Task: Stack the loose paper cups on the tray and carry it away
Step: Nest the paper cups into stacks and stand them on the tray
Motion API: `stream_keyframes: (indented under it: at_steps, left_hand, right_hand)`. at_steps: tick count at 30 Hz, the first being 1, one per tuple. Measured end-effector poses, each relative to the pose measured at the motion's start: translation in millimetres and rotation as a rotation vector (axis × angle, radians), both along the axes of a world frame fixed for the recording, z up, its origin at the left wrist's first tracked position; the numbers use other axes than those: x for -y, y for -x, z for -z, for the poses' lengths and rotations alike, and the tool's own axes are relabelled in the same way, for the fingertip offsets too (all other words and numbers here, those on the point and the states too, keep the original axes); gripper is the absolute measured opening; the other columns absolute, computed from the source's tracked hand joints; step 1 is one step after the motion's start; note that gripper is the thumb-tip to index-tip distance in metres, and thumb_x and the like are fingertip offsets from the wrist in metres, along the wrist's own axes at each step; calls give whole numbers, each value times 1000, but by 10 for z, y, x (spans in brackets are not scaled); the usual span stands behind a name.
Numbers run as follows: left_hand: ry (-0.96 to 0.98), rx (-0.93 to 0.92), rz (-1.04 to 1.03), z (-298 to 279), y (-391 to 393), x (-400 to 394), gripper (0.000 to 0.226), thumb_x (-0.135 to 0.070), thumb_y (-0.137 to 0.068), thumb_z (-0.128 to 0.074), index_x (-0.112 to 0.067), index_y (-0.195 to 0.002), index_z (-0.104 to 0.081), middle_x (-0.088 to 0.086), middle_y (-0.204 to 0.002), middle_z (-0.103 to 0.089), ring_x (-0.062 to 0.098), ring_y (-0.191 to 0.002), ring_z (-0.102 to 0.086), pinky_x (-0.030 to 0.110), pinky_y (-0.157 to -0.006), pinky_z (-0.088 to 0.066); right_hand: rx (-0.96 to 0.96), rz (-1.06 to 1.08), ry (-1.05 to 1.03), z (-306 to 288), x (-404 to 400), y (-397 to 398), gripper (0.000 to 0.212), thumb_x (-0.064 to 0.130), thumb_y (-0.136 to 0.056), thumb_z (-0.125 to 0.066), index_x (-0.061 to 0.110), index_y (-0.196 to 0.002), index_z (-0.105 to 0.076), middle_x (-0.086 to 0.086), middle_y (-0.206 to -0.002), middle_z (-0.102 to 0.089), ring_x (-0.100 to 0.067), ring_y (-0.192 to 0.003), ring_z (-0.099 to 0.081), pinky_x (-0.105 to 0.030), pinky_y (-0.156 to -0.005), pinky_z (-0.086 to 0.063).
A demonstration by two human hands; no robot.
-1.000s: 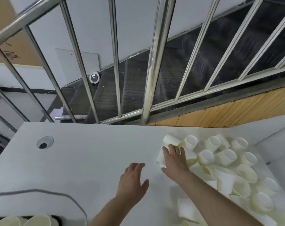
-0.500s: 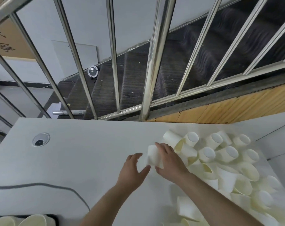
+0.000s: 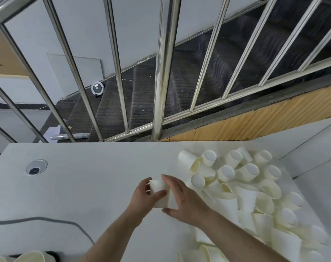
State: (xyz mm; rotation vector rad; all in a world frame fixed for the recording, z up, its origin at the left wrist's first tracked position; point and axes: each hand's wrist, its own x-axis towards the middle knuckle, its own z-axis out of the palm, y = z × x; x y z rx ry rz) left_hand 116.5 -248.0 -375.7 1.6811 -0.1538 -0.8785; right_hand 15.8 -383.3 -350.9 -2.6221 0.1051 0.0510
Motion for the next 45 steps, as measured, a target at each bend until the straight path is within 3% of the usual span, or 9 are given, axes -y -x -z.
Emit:
stream_keyframes:
  at_steps: [4,10,19,24,27,33,37,42,45]
  left_hand:
    - [-125,141,-2,37,12,14,82,-16,-75,-74,-23,-143,-29,1,-127,-47,17,-106,-53,28,-80,-51]
    - [-415,601,302,191,63,-57,76,-13,-74,-68,-25,-139,-29,-1,-132,-32,20,-102,-54,24,-75,-51]
    - [-517,698,375,363,43,-121,77,-14,-78,-63,-26,-142,-22,-2,-138,-33,19,-122,-43,28,-84,-52]
    - [-517,752,389,312,28,-118,96,-46,-72,-71,-28,-146,-14,-4,-141,-28,17,-128,-35,30,-104,-37]
    - [-413,766,320,195,30,-63,100,-60,-69,-71,-27,-147,-18,-8,-144,-29,15,-131,-33,29,-111,-28]
    - [-94,659,180,-36,32,56,92,-54,-71,-74,-32,-145,-25,-23,-136,-30,-7,-122,-35,15,-95,-33]
    - [4,585,140,-77,68,81,74,-41,-75,-76,-35,-138,-37,-19,-127,-45,-2,-113,-50,13,-88,-45]
    - [-32,725,157,-36,95,92,76,-38,-69,-77,-31,-137,-43,-20,-121,-45,-3,-109,-46,14,-83,-47]
    - [-94,872,211,-51,126,118,78,-33,-69,-78,-28,-138,-42,-18,-125,-45,1,-109,-44,6,-84,-34]
  right_hand:
    - [-55,60,148,22,226,64,86,50,-85,-63,26,-153,-16,5,-158,-13,-12,-145,-14,-20,-113,-16]
    - [-334,296,405,71,575,-1,59,29,-90,-55,22,-144,-32,-6,-143,-28,-28,-127,-33,-35,-106,-35]
    - [-420,308,360,209,648,-122,38,10,-92,-51,18,-129,-45,-5,-131,-38,-24,-114,-42,-31,-83,-48]
    - [-385,300,277,228,631,-137,42,20,-94,-51,20,-136,-43,-2,-131,-40,-23,-117,-40,-32,-91,-46]
    - [-229,440,31,149,566,-189,42,28,-93,-55,24,-135,-49,1,-127,-47,-21,-120,-45,-31,-98,-42]
    - [-81,891,-1053,-59,374,-273,25,14,-93,-48,18,-101,-71,-6,-102,-63,-24,-89,-60,-31,-62,-50]
    - [-119,921,-1291,-167,294,-229,26,14,-94,-46,10,-100,-72,-9,-90,-64,-25,-75,-60,-33,-62,-50]
    - [-5,755,-759,-124,265,-143,20,40,-91,-56,27,-98,-70,11,-101,-66,-9,-94,-60,-23,-77,-47]
    - [105,589,-494,-127,218,-89,25,44,-85,-64,27,-103,-69,16,-104,-63,0,-83,-58,-12,-71,-43]
